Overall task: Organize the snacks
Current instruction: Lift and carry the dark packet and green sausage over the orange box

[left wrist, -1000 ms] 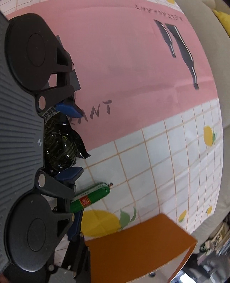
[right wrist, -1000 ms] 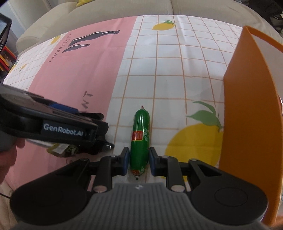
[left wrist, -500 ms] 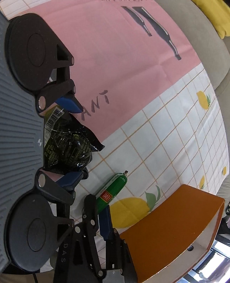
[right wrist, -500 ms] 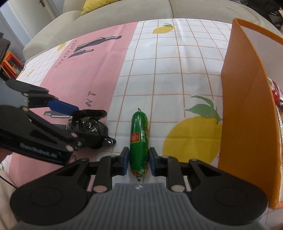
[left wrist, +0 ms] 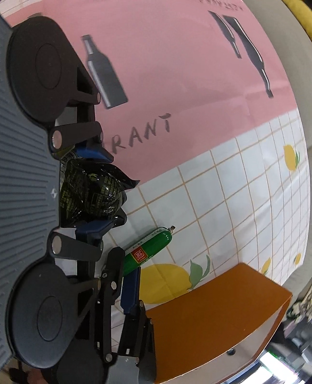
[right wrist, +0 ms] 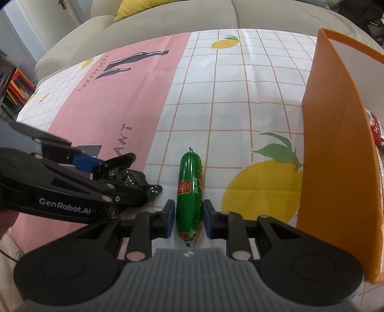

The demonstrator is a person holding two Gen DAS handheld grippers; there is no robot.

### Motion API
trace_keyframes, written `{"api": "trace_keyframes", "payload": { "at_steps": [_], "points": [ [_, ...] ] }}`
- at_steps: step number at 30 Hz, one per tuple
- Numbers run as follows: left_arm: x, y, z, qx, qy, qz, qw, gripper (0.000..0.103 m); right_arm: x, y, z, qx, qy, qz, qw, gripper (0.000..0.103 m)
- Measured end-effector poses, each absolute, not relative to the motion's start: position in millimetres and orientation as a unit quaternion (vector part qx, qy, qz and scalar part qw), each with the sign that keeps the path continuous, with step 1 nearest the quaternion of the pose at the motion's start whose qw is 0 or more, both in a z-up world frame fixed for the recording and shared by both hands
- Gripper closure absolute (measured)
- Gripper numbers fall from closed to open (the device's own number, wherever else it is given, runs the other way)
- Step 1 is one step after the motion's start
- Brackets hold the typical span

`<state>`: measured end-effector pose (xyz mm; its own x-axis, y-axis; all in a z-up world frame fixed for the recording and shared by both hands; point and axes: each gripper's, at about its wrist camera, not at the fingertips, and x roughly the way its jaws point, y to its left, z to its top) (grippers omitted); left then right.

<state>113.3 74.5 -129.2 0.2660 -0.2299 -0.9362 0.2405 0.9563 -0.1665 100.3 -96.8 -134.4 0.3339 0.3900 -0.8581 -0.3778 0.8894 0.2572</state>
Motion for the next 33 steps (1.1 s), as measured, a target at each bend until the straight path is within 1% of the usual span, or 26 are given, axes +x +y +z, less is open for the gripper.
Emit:
{"api": "trace_keyframes", "payload": {
  "at_steps": [8,15,23,33],
  "points": [
    [101,82,-123,-0.073,0.579,-0.086,0.808,0.051,100,-100,-132,0.019,0.531,0.228,0.816,0.083],
    [91,87,-94,-0.132,0.546,-0.057,0.825,0.051,94,-103,-113,0.027,0.519,0.232,0.822,0.083],
    [76,79,-42,-0.127,0.513,-0.041,0.848,0.051,80,-119,-66,0.043,0.486,0.231,0.842,0.083],
    [61,48,13,-0.139,0.471,-0.094,0.866,0.051,69,-169,1,0.066,0.446,0.226,0.863,0.083]
  ]
}}
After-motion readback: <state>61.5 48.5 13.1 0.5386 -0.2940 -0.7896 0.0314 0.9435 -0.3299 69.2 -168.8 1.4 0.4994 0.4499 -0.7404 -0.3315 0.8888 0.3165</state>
